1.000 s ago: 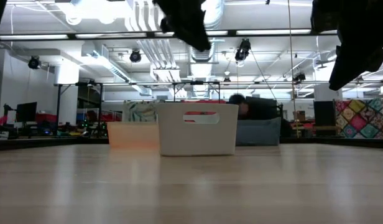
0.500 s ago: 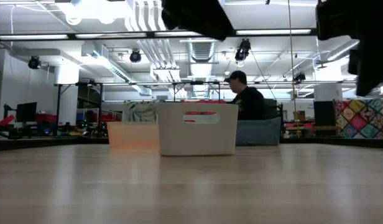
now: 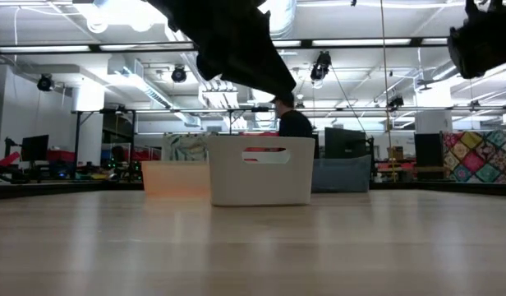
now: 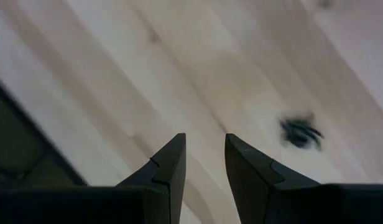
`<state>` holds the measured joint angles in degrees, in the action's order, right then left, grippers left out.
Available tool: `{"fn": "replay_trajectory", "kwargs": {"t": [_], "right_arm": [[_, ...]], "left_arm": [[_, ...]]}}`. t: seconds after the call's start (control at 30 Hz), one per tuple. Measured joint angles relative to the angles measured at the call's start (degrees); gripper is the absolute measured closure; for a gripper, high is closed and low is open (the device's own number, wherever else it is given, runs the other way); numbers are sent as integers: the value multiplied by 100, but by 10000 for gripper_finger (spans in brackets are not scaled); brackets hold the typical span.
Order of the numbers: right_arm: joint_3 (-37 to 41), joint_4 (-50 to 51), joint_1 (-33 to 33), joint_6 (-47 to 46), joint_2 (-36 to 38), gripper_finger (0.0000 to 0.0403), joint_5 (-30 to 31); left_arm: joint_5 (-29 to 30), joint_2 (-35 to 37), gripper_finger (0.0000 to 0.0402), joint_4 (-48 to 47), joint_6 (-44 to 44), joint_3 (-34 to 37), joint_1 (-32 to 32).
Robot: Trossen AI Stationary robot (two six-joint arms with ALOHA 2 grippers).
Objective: Sort Halloween decoration
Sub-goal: Put the black spider toy into the black bin
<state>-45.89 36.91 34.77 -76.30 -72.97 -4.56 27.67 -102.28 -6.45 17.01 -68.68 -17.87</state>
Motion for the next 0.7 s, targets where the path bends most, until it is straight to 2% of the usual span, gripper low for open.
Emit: {"fn": "replay_trajectory", "kwargs": {"t": [0.17, 0.27, 0.7], "right_arm": [[-2, 739, 23, -482, 2, 303, -24], [20, 1013, 23, -468, -62, 303, -3], [22, 938, 23, 512, -1017, 303, 5]], "left_arm": [[308, 0, 284, 10, 25, -1, -4], [336, 1, 284, 7, 18, -58, -4], [347, 4, 284, 31, 8, -94, -4]]}}
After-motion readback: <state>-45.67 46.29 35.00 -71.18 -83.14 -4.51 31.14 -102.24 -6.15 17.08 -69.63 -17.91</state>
